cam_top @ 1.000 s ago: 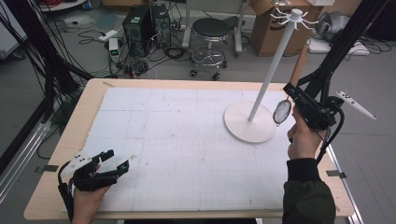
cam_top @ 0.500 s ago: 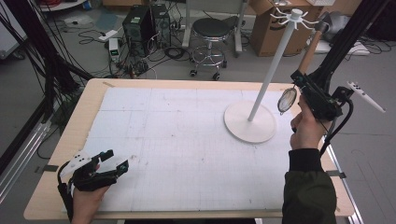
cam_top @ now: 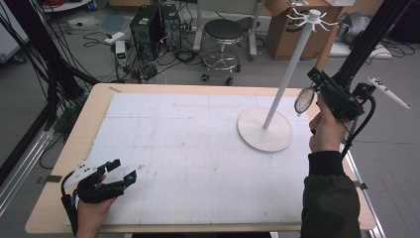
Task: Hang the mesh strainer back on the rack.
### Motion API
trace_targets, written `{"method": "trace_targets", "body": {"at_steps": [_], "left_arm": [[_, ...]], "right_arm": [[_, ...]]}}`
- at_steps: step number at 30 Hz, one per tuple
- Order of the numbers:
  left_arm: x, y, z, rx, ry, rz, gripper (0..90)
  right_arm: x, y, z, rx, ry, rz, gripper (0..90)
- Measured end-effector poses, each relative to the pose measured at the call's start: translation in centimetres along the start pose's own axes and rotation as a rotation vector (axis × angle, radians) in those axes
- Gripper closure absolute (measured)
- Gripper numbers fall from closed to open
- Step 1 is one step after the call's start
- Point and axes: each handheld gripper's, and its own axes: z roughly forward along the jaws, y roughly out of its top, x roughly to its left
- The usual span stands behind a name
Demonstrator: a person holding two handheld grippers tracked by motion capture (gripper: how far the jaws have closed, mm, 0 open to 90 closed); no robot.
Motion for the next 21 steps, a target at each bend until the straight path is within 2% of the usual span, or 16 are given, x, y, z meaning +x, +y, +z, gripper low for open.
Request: {"method": "trace_targets", "body": {"at_steps": [13, 21], "left_arm": [[0.0, -0.1, -0.1, 0.004, 0.004, 0.000, 18.5], [0.0, -0.1, -0.2, 0.003, 0.006, 0.003, 18.5]], "right_arm": [[0.1, -0.5, 1.1, 0.032, 0.006, -0.017, 68.7], [0.7, -0.3, 2.0, 0.079, -0.010, -0.059, 68.7]]}}
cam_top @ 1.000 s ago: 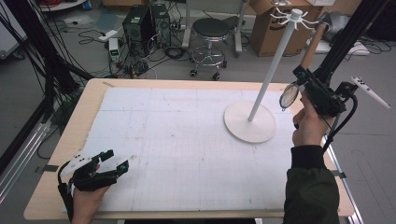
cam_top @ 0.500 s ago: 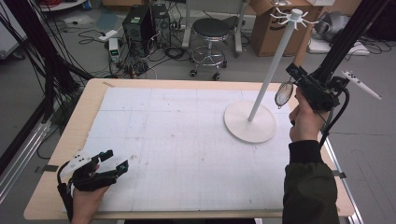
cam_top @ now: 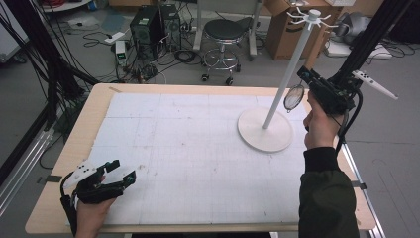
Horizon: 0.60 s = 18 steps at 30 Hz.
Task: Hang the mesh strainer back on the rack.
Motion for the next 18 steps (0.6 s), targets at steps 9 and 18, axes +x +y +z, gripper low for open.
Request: {"method": "trace_targets", "body": {"at_steps": [9, 18], "left_arm": [[0.05, -0.02, -0.14, -0.002, 0.003, -0.002, 18.5], [-0.03, -0.02, -0.17, -0.005, 0.001, 0.000, 18.5]], "right_arm": [[0.24, 0.06, 0.33, 0.019, -0.038, -0.032, 68.6], [0.38, -0.05, 0.36, 0.027, -0.064, -0.048, 67.1]]}}
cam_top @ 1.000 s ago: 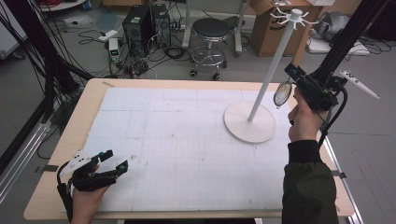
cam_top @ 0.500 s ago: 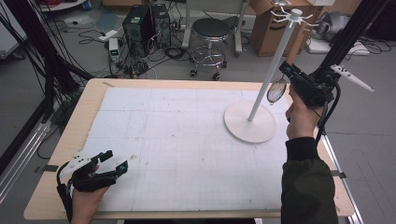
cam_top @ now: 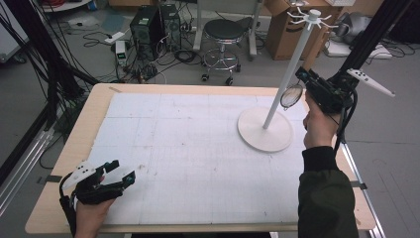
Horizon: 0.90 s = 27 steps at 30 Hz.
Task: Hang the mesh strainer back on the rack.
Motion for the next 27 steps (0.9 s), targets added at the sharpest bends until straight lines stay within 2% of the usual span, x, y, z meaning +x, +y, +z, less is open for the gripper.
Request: {"method": "trace_targets", "body": {"at_steps": [1, 4, 9, 11, 15, 20, 23, 27], "left_arm": [[0.0, 0.0, 0.0, 0.000, 0.001, -0.001, 18.4], [0.0, 0.0, 0.0, 0.000, 0.003, 0.002, 18.1], [-0.1, 0.0, 0.0, 0.002, -0.004, 0.003, 18.3], [-0.1, 0.0, -0.1, 0.000, -0.001, 0.002, 18.3], [-0.1, 0.0, -0.2, -0.001, -0.002, 0.003, 18.3], [-0.2, 0.0, -0.1, -0.005, -0.006, 0.004, 18.1], [-0.2, 0.0, -0.2, -0.006, -0.008, 0.004, 18.1], [-0.2, 0.1, -0.3, -0.012, -0.007, 0.001, 17.9]], "right_arm": [[0.0, 0.0, 0.0, 0.000, -0.006, -0.003, 65.4], [0.1, 0.0, 0.1, -0.006, -0.025, -0.006, 47.3], [0.0, -0.2, 0.1, 0.026, -0.036, 0.005, 29.2], [0.1, -0.4, 0.1, 0.032, -0.030, -0.009, 28.9], [0.0, -1.1, -0.3, 0.032, 0.005, 0.003, 28.2], [-0.2, -2.0, -0.8, 0.055, 0.008, 0.000, 26.9], [0.0, -2.3, -1.1, 0.079, 0.016, -0.035, 22.6], [0.7, -2.6, -1.5, 0.111, 0.019, -0.083, 21.3]]}}
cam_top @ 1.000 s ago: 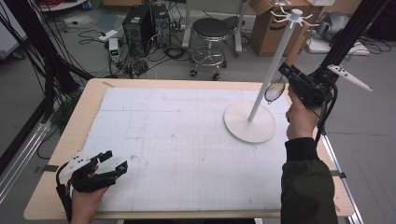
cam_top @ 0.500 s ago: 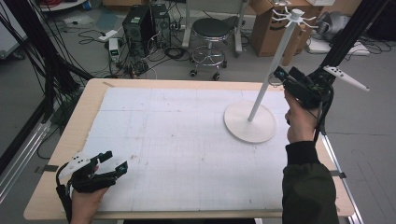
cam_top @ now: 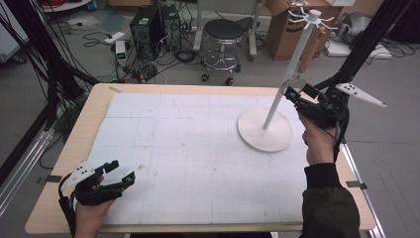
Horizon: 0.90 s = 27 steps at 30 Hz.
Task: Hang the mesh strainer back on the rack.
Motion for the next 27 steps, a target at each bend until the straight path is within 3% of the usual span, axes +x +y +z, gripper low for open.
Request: {"method": "trace_targets", "body": {"at_steps": [7, 15, 27], "left_arm": [[-0.1, 0.0, 0.1, 0.003, -0.005, 0.006, 17.6], [-0.2, 0.0, 0.2, 0.002, -0.007, 0.007, 17.5], [-0.4, -0.1, 0.2, 0.004, -0.010, 0.011, 17.6]], "right_arm": [[0.7, -1.6, -0.5, 0.036, 0.024, -0.039, 16.9], [0.6, -4.0, -0.5, 0.072, 0.053, -0.042, 15.6], [1.0, -7.8, -0.1, 0.172, 0.086, -0.033, 15.4]]}}
